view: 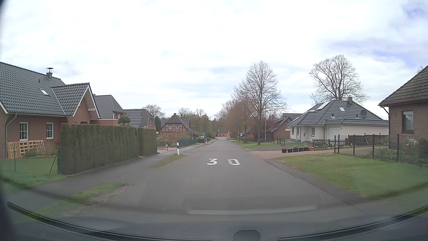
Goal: Follow the waypoints while adhering to traffic rules and regulations
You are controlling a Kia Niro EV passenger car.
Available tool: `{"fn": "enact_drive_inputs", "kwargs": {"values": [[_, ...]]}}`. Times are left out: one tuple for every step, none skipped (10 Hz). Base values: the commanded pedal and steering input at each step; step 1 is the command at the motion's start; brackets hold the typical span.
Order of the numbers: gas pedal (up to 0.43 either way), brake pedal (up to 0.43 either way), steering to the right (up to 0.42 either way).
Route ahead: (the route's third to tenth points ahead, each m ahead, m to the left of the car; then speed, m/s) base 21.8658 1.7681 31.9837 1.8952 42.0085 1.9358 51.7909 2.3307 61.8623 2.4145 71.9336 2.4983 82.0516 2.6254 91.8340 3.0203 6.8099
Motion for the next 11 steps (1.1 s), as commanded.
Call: {"fn": "enact_drive_inputs", "kwargs": {"values": [[0.039,0.000,0.004],[0.039,0.006,0.004],[0.039,0.000,0.004],[0.039,0.000,0.004],[0.039,0.000,0.003],[0.039,0.000,0.004],[0.039,0.000,0.004],[0.039,0.000,0.004],[0.039,0.000,0.003],[0.039,0.000,0.002],[0.039,0.000,0.002]]}}
